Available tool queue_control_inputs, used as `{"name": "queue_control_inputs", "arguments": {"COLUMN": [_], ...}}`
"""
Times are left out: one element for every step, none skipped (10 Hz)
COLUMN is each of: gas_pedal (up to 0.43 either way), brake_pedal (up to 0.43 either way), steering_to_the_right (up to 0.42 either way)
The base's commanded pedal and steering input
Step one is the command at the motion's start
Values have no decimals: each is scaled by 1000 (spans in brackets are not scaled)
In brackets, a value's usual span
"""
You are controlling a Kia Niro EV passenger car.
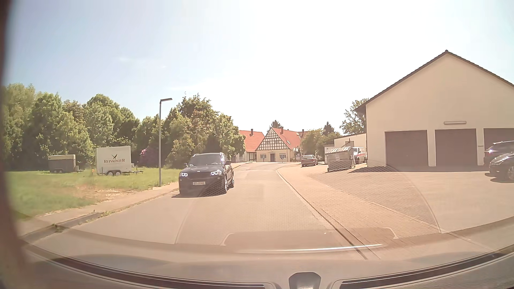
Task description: Follow the waypoints while adhering to traffic rules and regulations
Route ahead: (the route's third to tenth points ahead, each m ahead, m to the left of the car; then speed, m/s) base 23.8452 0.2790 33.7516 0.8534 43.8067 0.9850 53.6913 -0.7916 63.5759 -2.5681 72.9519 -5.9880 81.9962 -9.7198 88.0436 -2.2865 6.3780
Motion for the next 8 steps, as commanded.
{"name": "queue_control_inputs", "arguments": {"gas_pedal": [197, 197, 197, 197, 197, 197, 197, 197], "brake_pedal": [6, 6, 6, 6, 6, 6, 12, 6], "steering_to_the_right": [-29, -28, -28, -28, -28, -28, -27, -26]}}
